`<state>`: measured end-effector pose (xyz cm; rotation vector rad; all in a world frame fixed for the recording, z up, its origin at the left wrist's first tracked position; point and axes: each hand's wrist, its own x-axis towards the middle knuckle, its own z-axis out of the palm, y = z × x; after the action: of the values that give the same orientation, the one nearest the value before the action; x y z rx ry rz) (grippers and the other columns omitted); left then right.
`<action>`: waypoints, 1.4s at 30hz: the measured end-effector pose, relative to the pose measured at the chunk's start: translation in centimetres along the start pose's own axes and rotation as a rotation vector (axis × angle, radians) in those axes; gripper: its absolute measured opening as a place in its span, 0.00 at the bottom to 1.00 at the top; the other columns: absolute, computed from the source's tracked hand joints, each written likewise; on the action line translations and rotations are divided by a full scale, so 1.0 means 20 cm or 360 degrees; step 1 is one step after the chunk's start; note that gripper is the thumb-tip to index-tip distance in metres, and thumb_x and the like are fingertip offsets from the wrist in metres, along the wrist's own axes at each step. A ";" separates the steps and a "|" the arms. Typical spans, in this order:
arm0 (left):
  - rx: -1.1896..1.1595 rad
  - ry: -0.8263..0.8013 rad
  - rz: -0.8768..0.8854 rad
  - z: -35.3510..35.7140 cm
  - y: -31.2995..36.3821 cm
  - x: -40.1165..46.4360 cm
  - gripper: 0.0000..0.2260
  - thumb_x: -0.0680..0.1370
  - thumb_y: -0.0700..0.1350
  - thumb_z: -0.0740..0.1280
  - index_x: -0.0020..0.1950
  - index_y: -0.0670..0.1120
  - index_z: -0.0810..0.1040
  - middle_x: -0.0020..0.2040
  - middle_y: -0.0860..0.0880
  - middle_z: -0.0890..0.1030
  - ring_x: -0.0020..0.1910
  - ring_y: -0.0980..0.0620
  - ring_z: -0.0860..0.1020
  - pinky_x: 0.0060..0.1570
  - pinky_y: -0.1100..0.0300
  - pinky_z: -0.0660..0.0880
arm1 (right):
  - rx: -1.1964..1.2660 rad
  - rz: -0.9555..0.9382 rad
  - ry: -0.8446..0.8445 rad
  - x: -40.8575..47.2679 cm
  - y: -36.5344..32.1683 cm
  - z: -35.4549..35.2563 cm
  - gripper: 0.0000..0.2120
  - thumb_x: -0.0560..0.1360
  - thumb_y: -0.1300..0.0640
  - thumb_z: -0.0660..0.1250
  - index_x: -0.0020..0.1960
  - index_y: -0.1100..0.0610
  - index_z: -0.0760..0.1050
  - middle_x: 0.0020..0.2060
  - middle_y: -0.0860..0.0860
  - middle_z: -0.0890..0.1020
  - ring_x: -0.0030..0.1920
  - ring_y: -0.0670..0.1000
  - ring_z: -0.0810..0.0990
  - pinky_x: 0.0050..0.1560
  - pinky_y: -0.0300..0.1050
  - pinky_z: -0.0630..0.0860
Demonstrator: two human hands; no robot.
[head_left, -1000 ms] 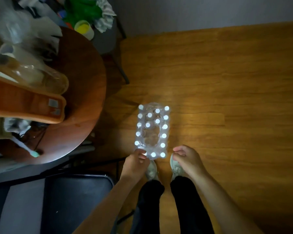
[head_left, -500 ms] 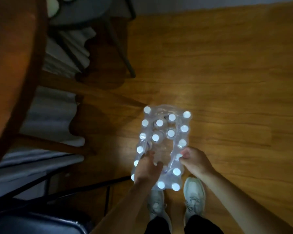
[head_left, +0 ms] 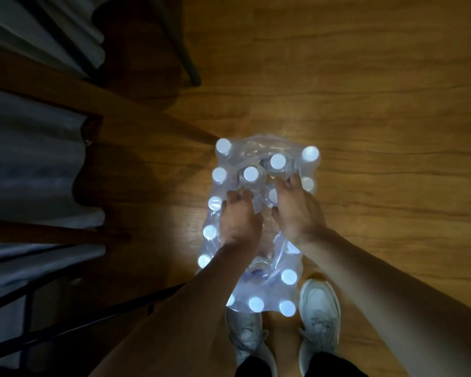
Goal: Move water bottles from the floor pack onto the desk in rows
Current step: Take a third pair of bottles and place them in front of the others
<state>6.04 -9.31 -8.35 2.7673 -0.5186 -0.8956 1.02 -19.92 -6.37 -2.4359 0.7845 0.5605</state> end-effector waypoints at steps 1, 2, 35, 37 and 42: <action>0.0028 0.0035 0.0021 0.01 0.00 0.01 0.19 0.76 0.42 0.70 0.67 0.46 0.74 0.65 0.42 0.72 0.63 0.44 0.75 0.65 0.52 0.73 | -0.0055 -0.0020 -0.0009 0.02 0.00 0.01 0.21 0.74 0.62 0.67 0.66 0.57 0.68 0.62 0.57 0.69 0.51 0.60 0.82 0.45 0.50 0.77; 0.0050 0.0073 0.0039 0.02 -0.01 0.02 0.18 0.76 0.40 0.69 0.66 0.46 0.75 0.64 0.43 0.72 0.61 0.43 0.75 0.63 0.52 0.75 | -0.0118 -0.0049 -0.0011 0.03 0.00 0.02 0.21 0.75 0.62 0.66 0.67 0.57 0.68 0.63 0.57 0.69 0.52 0.60 0.82 0.46 0.50 0.77; -0.0446 0.0177 -0.0155 -1.04 0.23 -0.99 0.12 0.70 0.43 0.74 0.52 0.46 0.82 0.53 0.48 0.79 0.48 0.48 0.79 0.45 0.62 0.74 | 0.0219 -0.0063 -0.0004 -0.93 -0.40 -0.89 0.14 0.71 0.53 0.72 0.55 0.55 0.76 0.55 0.50 0.76 0.51 0.53 0.81 0.45 0.42 0.72; -0.0471 0.0190 -0.0175 -1.17 0.27 -1.13 0.13 0.68 0.41 0.74 0.53 0.45 0.81 0.53 0.48 0.79 0.47 0.48 0.79 0.43 0.65 0.71 | 0.0206 -0.0054 -0.0007 -1.06 -0.45 -1.03 0.14 0.70 0.53 0.72 0.54 0.56 0.77 0.55 0.51 0.76 0.49 0.55 0.81 0.44 0.43 0.72; -0.0537 0.0223 -0.0210 -1.41 0.37 -1.51 0.15 0.69 0.40 0.73 0.55 0.45 0.81 0.54 0.49 0.78 0.48 0.51 0.78 0.44 0.67 0.70 | 0.0161 -0.0079 0.0003 -1.38 -0.54 -1.34 0.13 0.70 0.52 0.72 0.52 0.56 0.78 0.51 0.51 0.77 0.46 0.55 0.81 0.42 0.42 0.70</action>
<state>-1.99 -2.59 32.32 2.5498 -0.1455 -0.7298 -6.85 -16.50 32.68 -2.3566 0.7333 0.4878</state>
